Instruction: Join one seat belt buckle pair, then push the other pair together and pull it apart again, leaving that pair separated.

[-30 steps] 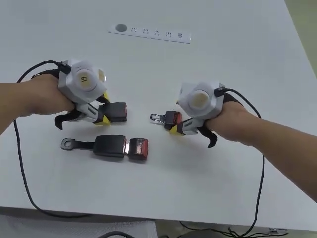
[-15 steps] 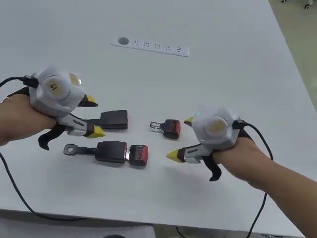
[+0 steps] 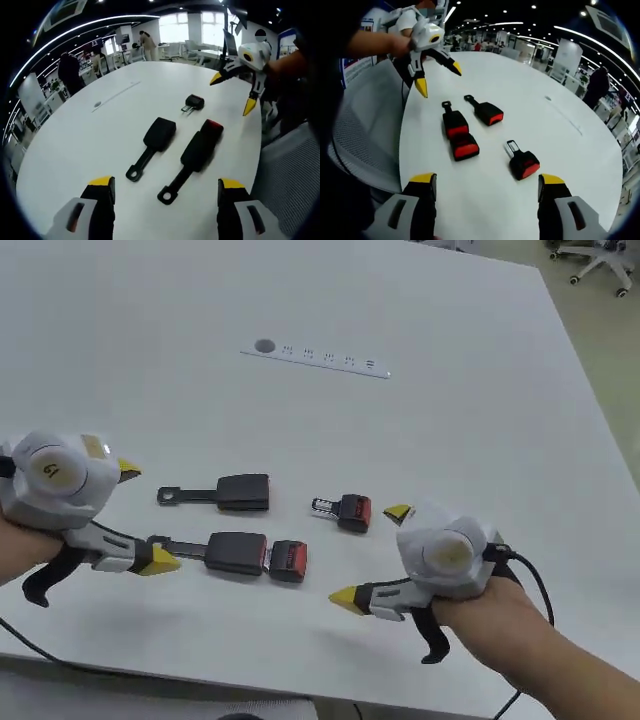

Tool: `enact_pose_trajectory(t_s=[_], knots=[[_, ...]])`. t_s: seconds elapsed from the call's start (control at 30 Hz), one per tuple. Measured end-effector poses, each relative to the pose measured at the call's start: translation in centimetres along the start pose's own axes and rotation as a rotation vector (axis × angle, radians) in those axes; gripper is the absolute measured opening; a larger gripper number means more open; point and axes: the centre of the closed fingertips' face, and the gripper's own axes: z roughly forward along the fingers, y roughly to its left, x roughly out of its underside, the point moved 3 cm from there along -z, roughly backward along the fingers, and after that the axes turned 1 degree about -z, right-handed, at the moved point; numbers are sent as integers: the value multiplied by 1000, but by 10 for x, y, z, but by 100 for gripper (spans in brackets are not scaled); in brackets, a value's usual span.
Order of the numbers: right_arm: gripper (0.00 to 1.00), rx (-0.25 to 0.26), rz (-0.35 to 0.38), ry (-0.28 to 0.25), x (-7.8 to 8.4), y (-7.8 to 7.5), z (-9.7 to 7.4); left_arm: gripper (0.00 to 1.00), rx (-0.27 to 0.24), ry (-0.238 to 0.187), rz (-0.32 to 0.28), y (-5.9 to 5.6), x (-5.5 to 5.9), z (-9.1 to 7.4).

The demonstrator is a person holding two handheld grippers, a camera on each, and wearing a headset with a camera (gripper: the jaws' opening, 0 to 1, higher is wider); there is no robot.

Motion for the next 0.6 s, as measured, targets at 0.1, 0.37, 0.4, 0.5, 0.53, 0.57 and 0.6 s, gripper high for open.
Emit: enact_pose_trajectory(t_s=[0.1,0.37,0.4,0.5,0.53,0.57,0.6], knots=[[88,6,23,-10,3,2,-6,92,-10,6,-33,0,11,-2],[99,34,80,-34,7,6,-13,100,-48,22,-132,0,23,-11],[99,40,79,-34,9,5,-12,100,-51,20,-148,0,24,-12],[100,51,86,-36,11,2,-11,100,-63,26,-158,0,28,-13],[99,49,96,-38,10,3,-11,100,-64,27,-163,0,29,-14],[99,49,98,-38,9,3,-11,100,-65,25,-167,-2,29,-14],[100,53,99,-41,7,4,-13,100,-66,23,-170,-3,29,-15]])
